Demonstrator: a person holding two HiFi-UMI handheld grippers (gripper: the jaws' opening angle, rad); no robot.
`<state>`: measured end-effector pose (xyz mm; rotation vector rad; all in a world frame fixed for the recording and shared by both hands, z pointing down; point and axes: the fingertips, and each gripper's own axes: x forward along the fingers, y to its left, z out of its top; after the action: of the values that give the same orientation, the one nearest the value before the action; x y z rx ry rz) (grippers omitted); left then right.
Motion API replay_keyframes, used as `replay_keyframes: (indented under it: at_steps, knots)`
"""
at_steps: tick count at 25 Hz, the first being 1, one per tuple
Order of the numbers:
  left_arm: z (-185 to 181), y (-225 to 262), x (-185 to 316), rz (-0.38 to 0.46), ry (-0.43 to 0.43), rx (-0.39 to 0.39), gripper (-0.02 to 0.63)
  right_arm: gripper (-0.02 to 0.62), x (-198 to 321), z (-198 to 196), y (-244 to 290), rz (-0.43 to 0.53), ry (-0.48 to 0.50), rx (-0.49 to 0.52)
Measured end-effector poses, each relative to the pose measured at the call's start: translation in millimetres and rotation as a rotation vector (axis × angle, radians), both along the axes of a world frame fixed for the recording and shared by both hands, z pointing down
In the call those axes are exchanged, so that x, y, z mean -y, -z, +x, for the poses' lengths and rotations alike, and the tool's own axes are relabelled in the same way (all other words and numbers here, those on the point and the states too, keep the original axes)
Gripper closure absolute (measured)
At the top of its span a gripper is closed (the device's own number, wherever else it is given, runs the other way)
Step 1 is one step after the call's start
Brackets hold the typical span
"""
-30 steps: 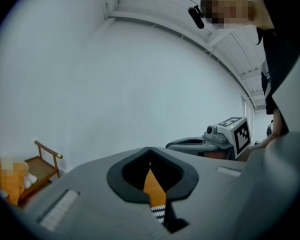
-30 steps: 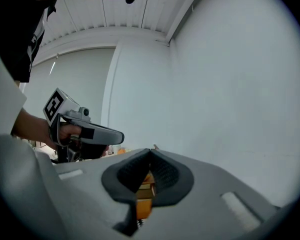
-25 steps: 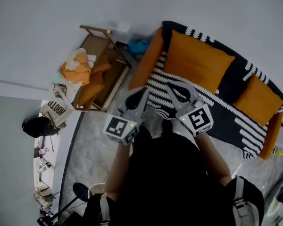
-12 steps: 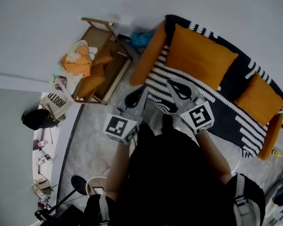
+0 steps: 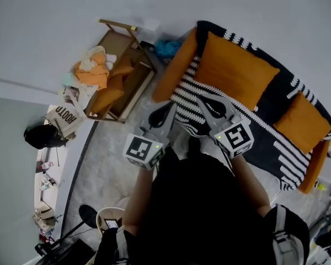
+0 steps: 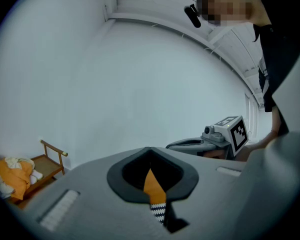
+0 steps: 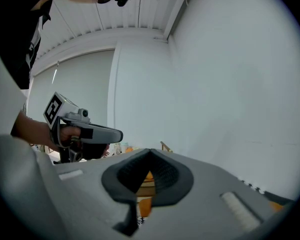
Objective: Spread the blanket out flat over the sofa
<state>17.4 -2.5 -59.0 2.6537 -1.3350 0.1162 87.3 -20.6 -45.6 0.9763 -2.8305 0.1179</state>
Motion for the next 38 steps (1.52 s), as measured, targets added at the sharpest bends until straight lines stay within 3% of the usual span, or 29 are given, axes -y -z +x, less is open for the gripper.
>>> replay_keyframes:
  at_steps: [38]
  knots:
    - [-8.3, 2.5, 7.6, 0.0, 0.026, -0.004, 0.595, 0.592, 2.1, -8.9, -2.7, -0.009, 0.044, -0.021]
